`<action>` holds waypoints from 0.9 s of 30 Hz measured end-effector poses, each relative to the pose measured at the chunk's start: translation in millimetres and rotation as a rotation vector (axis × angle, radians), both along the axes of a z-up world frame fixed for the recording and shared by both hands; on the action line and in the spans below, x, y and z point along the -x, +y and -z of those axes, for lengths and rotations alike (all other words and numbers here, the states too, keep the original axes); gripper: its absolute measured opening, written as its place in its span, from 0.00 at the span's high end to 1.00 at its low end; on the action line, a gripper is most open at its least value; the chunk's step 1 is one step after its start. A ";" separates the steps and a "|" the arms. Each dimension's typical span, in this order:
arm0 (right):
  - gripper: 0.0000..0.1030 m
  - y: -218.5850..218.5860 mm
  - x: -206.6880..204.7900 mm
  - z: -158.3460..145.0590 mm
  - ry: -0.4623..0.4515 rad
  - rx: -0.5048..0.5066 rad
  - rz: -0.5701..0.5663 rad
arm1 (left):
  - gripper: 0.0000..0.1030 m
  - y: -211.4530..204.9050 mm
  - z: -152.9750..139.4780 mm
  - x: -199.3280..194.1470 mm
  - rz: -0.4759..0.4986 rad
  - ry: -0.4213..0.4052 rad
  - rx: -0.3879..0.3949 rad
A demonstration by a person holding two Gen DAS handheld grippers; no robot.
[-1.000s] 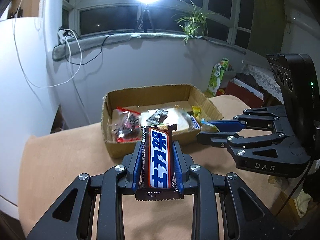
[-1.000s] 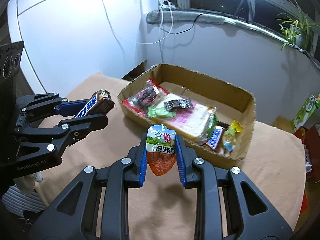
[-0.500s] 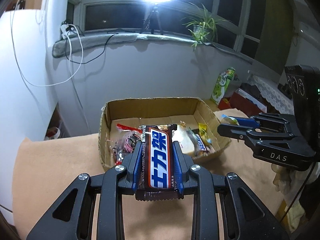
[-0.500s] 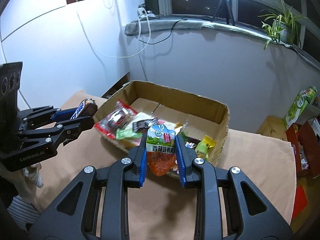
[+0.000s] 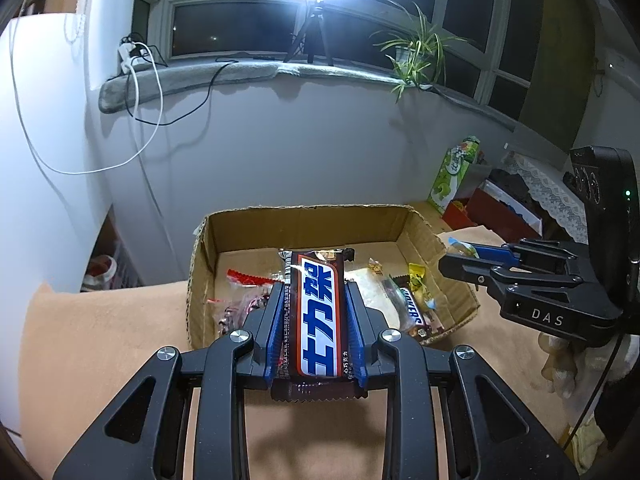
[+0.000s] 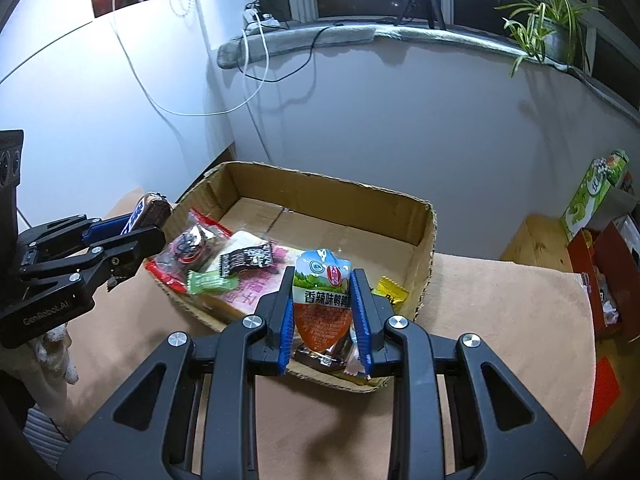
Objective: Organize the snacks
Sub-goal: 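Carry the chocolate bar with the left gripper while the right gripper carries the jelly cup into the box, then open both grippers to release the chocolate bar and jelly cup into the box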
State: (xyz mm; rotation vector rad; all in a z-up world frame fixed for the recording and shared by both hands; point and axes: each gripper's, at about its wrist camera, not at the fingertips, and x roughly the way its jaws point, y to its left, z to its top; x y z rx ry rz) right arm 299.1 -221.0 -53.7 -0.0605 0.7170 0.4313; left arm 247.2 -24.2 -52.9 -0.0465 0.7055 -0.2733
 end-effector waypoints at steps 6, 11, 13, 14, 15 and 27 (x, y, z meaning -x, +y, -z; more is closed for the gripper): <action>0.74 -3.5 -9.6 6.7 0.022 -0.002 0.005 | 0.74 -1.6 4.6 -12.1 -0.007 0.010 -0.014; 0.74 -2.3 -14.3 11.2 0.040 -0.004 -0.004 | 0.74 -0.5 9.7 -18.3 -0.014 0.025 -0.020; 0.74 -2.2 -15.5 12.7 0.045 -0.003 -0.004 | 0.74 -1.1 11.3 -19.5 -0.013 0.031 -0.020; 0.74 -2.3 -16.2 13.6 0.048 -0.003 -0.003 | 0.74 -2.0 11.7 -19.5 -0.013 0.032 -0.022; 0.74 -2.7 -17.3 14.1 0.052 -0.006 -0.003 | 0.74 -2.8 11.9 -19.5 -0.012 0.031 -0.026; 0.66 0.8 -15.9 15.6 0.046 0.004 -0.004 | 0.74 -1.7 11.3 -21.8 -0.027 0.027 -0.030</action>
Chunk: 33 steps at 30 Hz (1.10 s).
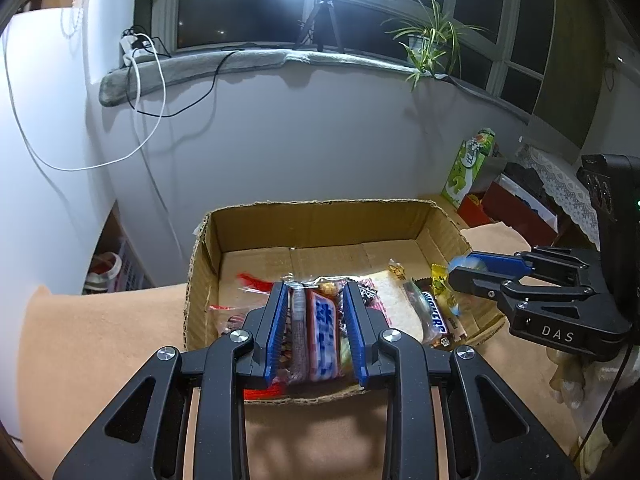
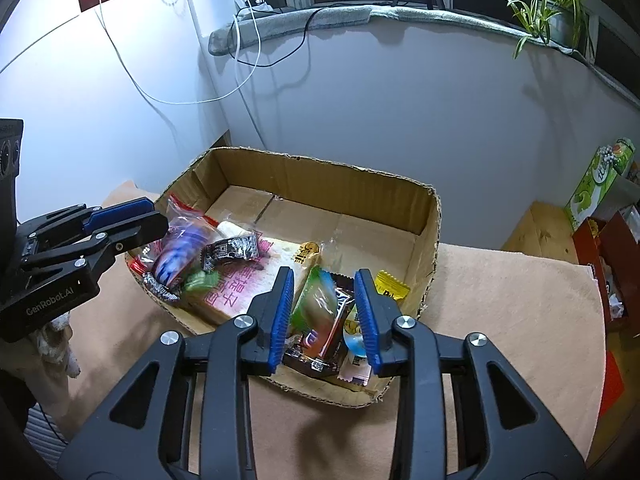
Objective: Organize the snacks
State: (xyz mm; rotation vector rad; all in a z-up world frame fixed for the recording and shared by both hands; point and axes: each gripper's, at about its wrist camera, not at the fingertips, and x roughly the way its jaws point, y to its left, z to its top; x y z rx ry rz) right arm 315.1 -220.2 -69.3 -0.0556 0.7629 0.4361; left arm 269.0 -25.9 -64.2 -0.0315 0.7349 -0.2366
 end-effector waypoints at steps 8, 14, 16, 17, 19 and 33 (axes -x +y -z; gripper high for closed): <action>0.48 2.7 6.2 -1.7 -0.016 0.004 -0.002 | 0.69 -1.6 -1.1 1.0 0.004 -0.004 -0.009; 0.41 2.4 11.9 -5.5 -0.030 0.006 0.005 | 0.69 -3.6 -2.5 3.4 0.004 -0.009 -0.013; 0.38 2.3 14.0 -6.7 -0.035 0.008 0.008 | 0.69 -3.8 -3.7 5.3 0.003 -0.013 -0.013; 0.38 2.5 15.8 -7.5 -0.038 0.010 0.010 | 0.69 -3.9 -4.2 6.6 0.002 -0.014 -0.012; 0.38 2.1 18.2 -9.1 -0.042 0.011 0.011 | 0.62 -3.9 -5.7 9.4 0.001 -0.018 -0.013; 0.19 4.1 46.6 -24.9 -0.103 0.015 0.025 | 0.47 0.9 -24.9 34.1 -0.016 -0.073 -0.007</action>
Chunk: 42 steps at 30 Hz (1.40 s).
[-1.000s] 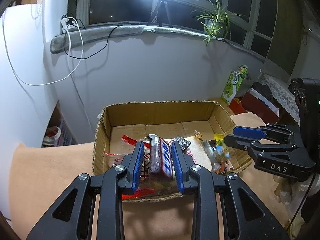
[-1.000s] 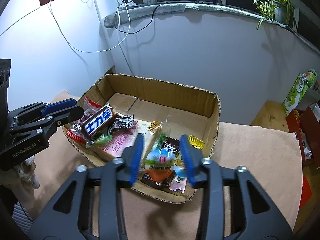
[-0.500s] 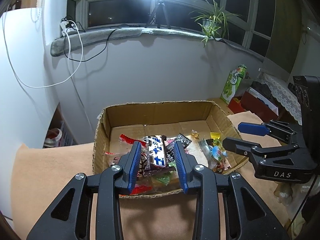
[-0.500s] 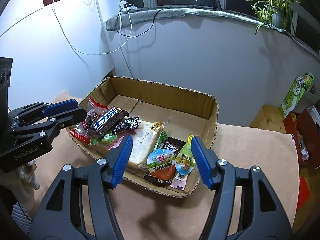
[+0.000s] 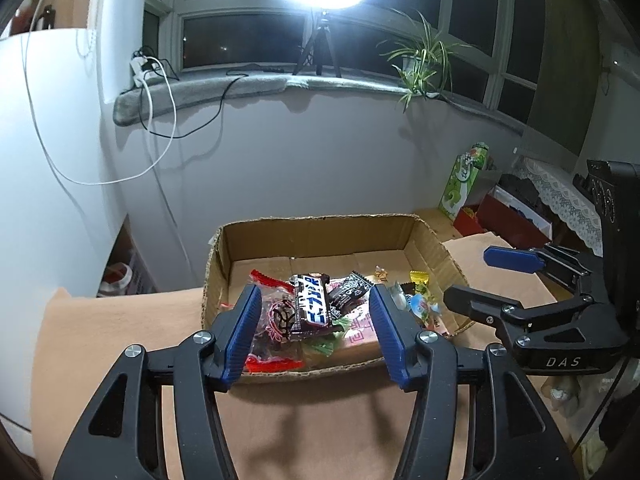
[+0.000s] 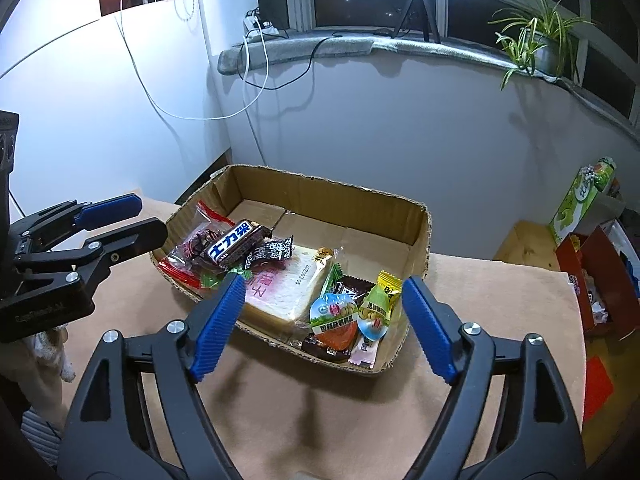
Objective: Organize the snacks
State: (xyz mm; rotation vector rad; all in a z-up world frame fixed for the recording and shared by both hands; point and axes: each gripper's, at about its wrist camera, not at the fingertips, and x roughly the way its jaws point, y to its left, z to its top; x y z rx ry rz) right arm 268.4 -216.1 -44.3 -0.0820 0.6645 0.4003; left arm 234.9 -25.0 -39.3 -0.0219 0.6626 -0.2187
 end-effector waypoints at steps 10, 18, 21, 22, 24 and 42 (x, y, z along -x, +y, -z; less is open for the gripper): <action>0.08 -4.6 28.3 -14.2 -0.061 -0.008 0.067 | 0.33 7.1 -9.4 20.6 -0.043 -0.034 0.006; 0.03 -7.9 60.2 -24.8 -0.115 -0.003 0.149 | 0.25 6.7 -16.2 48.3 -0.053 -0.077 -0.013; 0.00 -9.6 71.2 -26.3 -0.131 -0.014 0.171 | 0.25 7.5 -17.1 59.9 -0.070 -0.095 -0.008; 0.00 -9.3 74.8 -26.5 -0.136 -0.010 0.178 | 0.24 6.8 -16.9 64.4 -0.072 -0.098 -0.011; 0.00 -8.7 81.5 -26.6 -0.145 -0.003 0.190 | 0.24 7.4 -16.1 72.3 -0.083 -0.102 -0.009; 0.00 -9.3 104.0 -31.4 -0.167 -0.004 0.206 | 0.22 12.4 -18.8 96.9 -0.141 -0.111 0.038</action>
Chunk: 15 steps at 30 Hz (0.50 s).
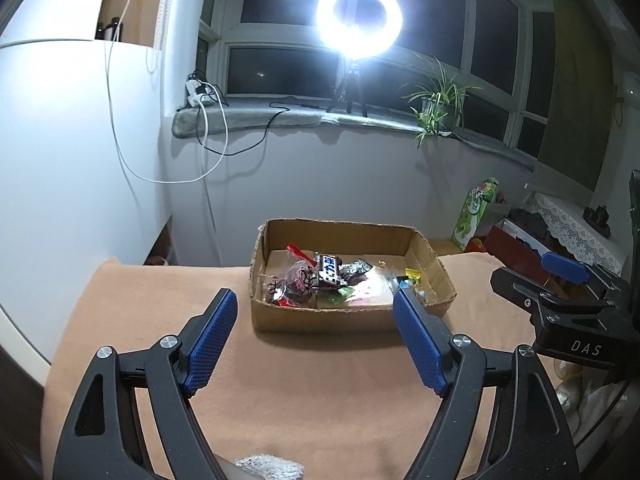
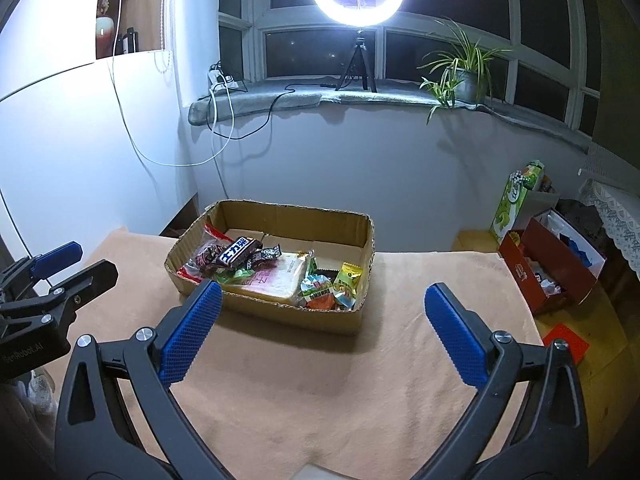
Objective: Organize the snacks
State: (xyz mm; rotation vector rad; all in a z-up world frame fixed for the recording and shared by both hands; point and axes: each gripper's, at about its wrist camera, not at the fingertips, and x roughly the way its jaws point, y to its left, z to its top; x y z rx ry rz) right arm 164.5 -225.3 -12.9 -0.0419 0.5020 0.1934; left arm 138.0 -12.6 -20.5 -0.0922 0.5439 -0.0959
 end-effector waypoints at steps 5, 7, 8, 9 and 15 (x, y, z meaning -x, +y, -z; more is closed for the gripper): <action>0.00 1.1 1.2 -0.2 -0.001 -0.001 0.001 | 0.22 -0.4 -0.1 0.8 0.002 -0.001 0.003; 0.00 2.2 1.5 -0.7 -0.002 -0.001 -0.002 | 0.22 -0.1 -0.5 1.7 0.004 -0.001 0.005; 0.00 2.7 1.6 -0.8 -0.002 0.000 -0.001 | 0.22 0.5 -0.9 1.6 0.003 -0.001 0.006; 0.00 2.3 1.8 -0.6 -0.002 -0.001 -0.002 | 0.22 0.2 -0.8 1.6 0.003 -0.001 0.006; 0.00 4.6 2.7 -1.5 -0.003 0.003 -0.004 | 0.22 -1.3 -2.6 2.6 0.005 -0.008 0.012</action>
